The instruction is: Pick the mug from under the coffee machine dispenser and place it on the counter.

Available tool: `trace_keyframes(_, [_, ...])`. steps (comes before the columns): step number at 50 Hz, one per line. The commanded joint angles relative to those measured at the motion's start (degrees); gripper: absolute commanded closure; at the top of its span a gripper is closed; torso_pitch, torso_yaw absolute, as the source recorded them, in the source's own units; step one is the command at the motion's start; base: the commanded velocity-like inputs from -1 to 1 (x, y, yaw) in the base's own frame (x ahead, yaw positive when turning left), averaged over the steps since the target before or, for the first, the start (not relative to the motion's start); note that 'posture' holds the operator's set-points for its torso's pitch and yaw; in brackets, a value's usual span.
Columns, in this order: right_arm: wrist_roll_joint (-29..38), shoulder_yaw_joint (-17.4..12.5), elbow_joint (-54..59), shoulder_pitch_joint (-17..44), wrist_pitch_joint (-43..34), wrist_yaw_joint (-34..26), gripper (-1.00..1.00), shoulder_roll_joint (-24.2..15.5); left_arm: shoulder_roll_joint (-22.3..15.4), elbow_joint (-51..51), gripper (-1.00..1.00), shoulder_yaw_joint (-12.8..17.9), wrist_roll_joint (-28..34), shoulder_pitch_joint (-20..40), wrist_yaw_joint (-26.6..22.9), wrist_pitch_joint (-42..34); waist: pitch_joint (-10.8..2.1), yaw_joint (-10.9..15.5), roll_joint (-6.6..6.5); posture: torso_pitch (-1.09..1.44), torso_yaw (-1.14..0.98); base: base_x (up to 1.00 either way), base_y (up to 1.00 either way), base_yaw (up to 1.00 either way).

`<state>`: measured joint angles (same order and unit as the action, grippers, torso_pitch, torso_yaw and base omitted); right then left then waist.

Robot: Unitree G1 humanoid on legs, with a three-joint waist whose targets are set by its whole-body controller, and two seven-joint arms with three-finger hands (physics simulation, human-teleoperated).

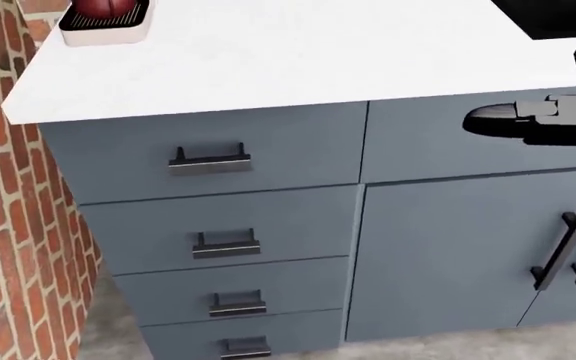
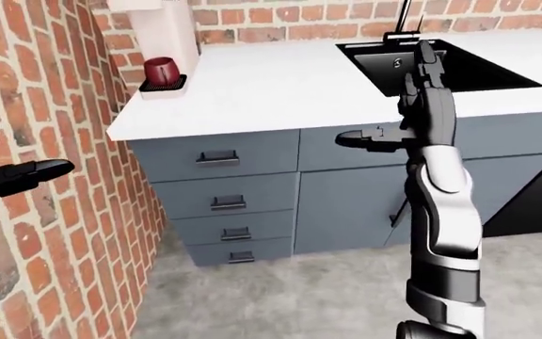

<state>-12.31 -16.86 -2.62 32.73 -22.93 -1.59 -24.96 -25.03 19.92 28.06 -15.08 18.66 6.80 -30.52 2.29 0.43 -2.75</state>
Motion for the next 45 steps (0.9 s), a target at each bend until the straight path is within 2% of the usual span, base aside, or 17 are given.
trace_keyframes(1, [0.15, -1.59, -2.42, 2.06, 2.00, 0.48, -1.00, -1.39, -0.94, 2.55, -1.00, 0.07, -0.12, 1.68, -0.27, 2.00, -1.28, -0.31, 0.14, 0.00, 0.00, 0.15, 0.00, 0.00])
trace_keyframes(5, [0.09, -1.61, -2.49, 2.22, 1.80, 0.55, -1.00, -1.50, -0.97, 2.59, -1.00, 0.06, -0.09, 1.77, -0.23, 1.92, -0.74, 0.14, 3.00, 0.00, 0.00, 0.16, 0.00, 0.00])
trace_keyframes(7, [0.05, -1.62, -2.52, 2.31, 1.70, 0.57, -1.00, -1.55, -0.99, 2.57, -1.00, 0.10, -0.10, 1.79, -0.22, 1.93, -1.60, 0.29, 6.17, 0.00, 0.00, 0.16, 0.00, 0.00])
trace_keyframes(11, [0.05, -1.60, -2.33, 2.48, 1.76, 0.62, -1.00, -1.62, -1.09, 2.59, -1.00, 0.17, -0.18, 1.90, -0.18, 1.80, -1.12, -0.45, 5.18, 0.00, 0.00, 0.16, 0.00, 0.00])
trace_keyframes(16, [-0.17, -1.65, -2.35, 2.65, 1.53, 0.79, -1.00, -1.70, -1.18, 2.74, -1.00, 0.26, -0.26, 1.87, -0.13, 1.65, -0.44, -0.64, 2.53, 0.00, 0.00, 0.16, 0.00, 0.00])
trace_keyframes(18, [-0.18, -1.57, -2.45, 2.60, 1.51, 0.79, -1.00, -1.66, -1.21, 2.74, -1.00, 0.29, -0.29, 1.89, -0.13, 1.66, -0.50, -0.93, 0.73, 0.00, 0.00, 0.16, 0.00, 0.00])
trace_keyframes(20, [-0.20, -1.58, -2.51, 2.55, 1.48, 0.80, -1.00, -1.67, -1.20, 2.70, -1.00, 0.32, -0.29, 1.82, -0.14, 1.72, -1.47, -1.19, -2.78, 0.00, 0.00, 0.16, 0.00, 0.00])
trace_keyframes(21, [-0.21, -1.60, -2.56, 2.54, 1.45, 0.81, -1.00, -1.68, -1.23, 2.68, -1.00, 0.33, -0.28, 1.84, -0.14, 1.72, -1.55, -0.86, -1.50, 0.00, 0.00, 0.16, 0.00, 0.00])
trace_keyframes(23, [-0.15, -1.56, -2.53, 2.52, 1.47, 0.88, -1.00, -1.64, -1.21, 2.68, -1.00, 0.32, -0.31, 1.83, -0.15, 1.71, -0.91, -0.66, -1.74, 0.00, 0.00, 0.16, 0.00, 0.00])
trace_keyframes(29, [-0.20, -1.56, -2.59, 2.51, 1.36, 0.85, -1.00, -1.64, -1.22, 2.63, -1.00, 0.39, -0.33, 1.76, -0.15, 1.78, -0.91, -0.02, 1.43, 0.00, 0.00, 0.16, 0.00, 0.00])
trace_keyframes(31, [-0.24, -1.57, -2.66, 2.50, 1.29, 0.82, -1.00, -1.64, -1.31, 2.64, -1.00, 0.43, -0.36, 1.83, -0.14, 1.71, -0.82, 0.21, 3.22, 0.00, 0.00, 0.16, 0.00, 0.00])
trace_keyframes(33, [-0.26, -1.63, -2.65, 2.44, 1.32, 0.79, -1.00, -1.67, -1.33, 2.67, -1.00, 0.46, -0.38, 1.81, -0.13, 1.71, -1.71, 0.30, 6.64, 0.00, 0.00, 0.16, 0.00, 0.00])
trace_keyframes(34, [-0.28, -1.65, -2.71, 2.44, 1.29, 0.77, -1.00, -1.70, -1.33, 2.65, -1.00, 0.47, -0.38, 1.79, -0.14, 1.74, -1.31, -0.21, 4.95, 0.00, 0.00, 0.15, 0.00, 0.00])
trace_keyframes(36, [-0.30, -1.65, -2.80, 2.48, 1.20, 0.79, -1.00, -1.71, -1.39, 2.68, -1.00, 0.51, -0.41, 1.82, -0.14, 1.69, -1.09, -0.28, 5.49, 0.00, 0.00, 0.16, 0.00, 0.00])
trace_keyframes(41, [-0.26, -1.61, -2.74, 2.54, 1.27, 0.75, -1.00, -1.73, -1.59, 2.43, -1.00, 0.71, -0.55, 1.94, -0.15, 1.84, -0.68, -0.62, 3.06, 0.00, 0.00, 0.16, 0.00, 0.00])
trace_keyframes(43, [-0.28, -1.68, -2.57, 2.66, 1.34, 0.71, -1.00, -1.82, -1.62, 2.09, -1.00, 0.67, -0.51, 1.94, -0.22, 2.18, -0.40, -0.84, 1.61, 0.00, 0.00, 0.16, 0.00, 0.00])
trace_keyframes(45, [-0.31, -1.71, -2.56, 2.69, 1.32, 0.71, -1.00, -1.87, -1.64, 1.87, -1.00, 0.69, -0.50, 1.92, -0.23, 2.39, -0.91, -1.17, -0.98, 0.00, 0.00, 0.16, 0.00, 0.00])
